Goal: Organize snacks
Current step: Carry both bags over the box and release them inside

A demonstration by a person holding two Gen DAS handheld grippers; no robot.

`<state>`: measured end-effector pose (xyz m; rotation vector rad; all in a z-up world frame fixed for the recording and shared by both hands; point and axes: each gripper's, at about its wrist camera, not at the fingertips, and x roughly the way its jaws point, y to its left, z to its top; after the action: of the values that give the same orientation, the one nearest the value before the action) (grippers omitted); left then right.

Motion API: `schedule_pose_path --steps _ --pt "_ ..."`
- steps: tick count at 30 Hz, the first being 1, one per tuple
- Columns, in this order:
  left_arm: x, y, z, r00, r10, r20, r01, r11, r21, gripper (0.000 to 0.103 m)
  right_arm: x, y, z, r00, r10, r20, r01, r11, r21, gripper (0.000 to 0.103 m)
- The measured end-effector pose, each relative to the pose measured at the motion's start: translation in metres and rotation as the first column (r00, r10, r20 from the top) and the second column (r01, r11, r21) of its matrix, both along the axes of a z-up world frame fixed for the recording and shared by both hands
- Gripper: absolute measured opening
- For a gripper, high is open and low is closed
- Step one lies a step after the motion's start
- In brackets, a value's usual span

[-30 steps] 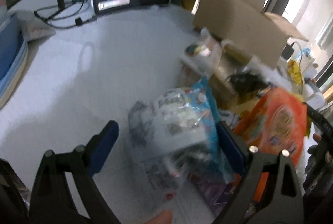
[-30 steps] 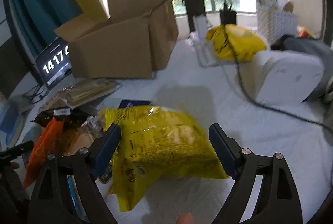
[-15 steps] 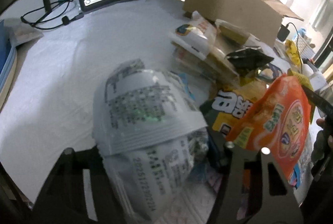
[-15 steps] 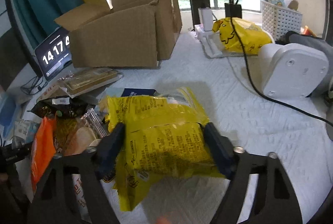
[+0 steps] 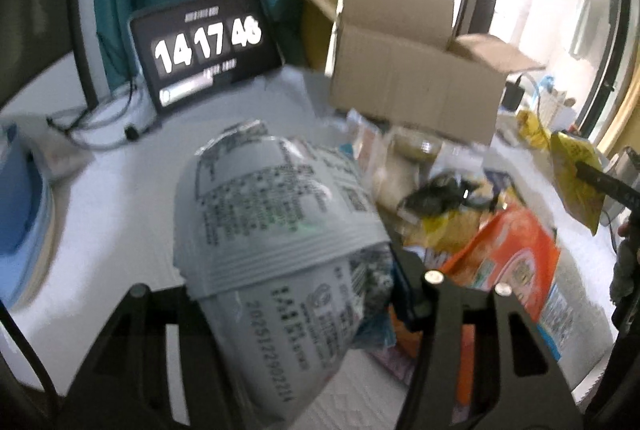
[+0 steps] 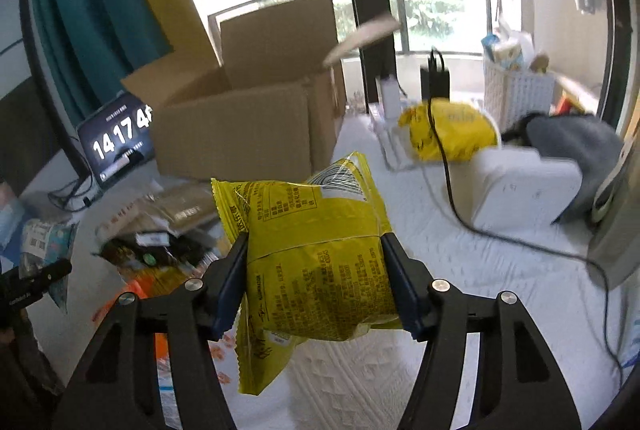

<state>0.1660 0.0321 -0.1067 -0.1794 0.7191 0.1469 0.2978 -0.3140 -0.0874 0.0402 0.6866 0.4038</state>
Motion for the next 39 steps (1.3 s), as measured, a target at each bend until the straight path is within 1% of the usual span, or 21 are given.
schedule_pose_path --steps 4,9,16,23,27,29,33,36,39 --pt "0.008 0.004 0.017 0.998 -0.042 0.056 0.041 0.999 0.009 0.057 -0.001 0.01 0.019 0.999 0.004 0.038 -0.005 1.0 0.008 0.067" --pt "0.024 0.002 0.037 0.989 -0.085 0.123 0.083 0.996 0.019 0.058 0.001 0.024 0.041 0.996 0.027 0.086 -0.028 1.0 0.006 0.067" --pt "0.055 -0.007 0.065 0.966 -0.156 0.207 0.147 0.987 0.06 0.058 0.008 0.051 0.069 0.984 0.064 0.165 -0.059 0.998 -0.03 0.067" --pt "0.08 -0.017 0.086 0.941 -0.226 0.251 0.209 0.974 0.09 0.058 0.022 0.073 0.088 0.972 0.095 0.217 -0.089 0.995 -0.037 0.067" --pt "0.096 -0.022 0.096 0.927 -0.259 0.272 0.236 0.965 0.115 0.058 0.034 0.083 0.095 0.966 0.1 0.239 -0.093 0.995 -0.041 0.067" --pt "0.106 -0.026 0.103 0.916 -0.278 0.29 0.249 0.959 0.131 0.058 0.043 0.088 0.098 0.963 0.101 0.248 -0.094 0.995 -0.041 0.067" --pt "0.13 -0.034 0.115 0.905 -0.289 0.311 0.238 0.952 0.191 0.058 0.063 0.096 0.104 0.957 0.098 0.272 -0.09 0.995 -0.042 0.067" --pt "0.15 -0.04 0.126 0.892 -0.302 0.337 0.234 0.945 0.228 0.058 0.08 0.1 0.108 0.954 0.088 0.286 -0.082 0.996 -0.031 0.067" --pt "0.174 -0.041 0.133 0.885 -0.303 0.355 0.228 0.945 0.236 0.058 0.098 0.104 0.112 0.952 0.075 0.298 -0.073 0.997 -0.018 0.067"
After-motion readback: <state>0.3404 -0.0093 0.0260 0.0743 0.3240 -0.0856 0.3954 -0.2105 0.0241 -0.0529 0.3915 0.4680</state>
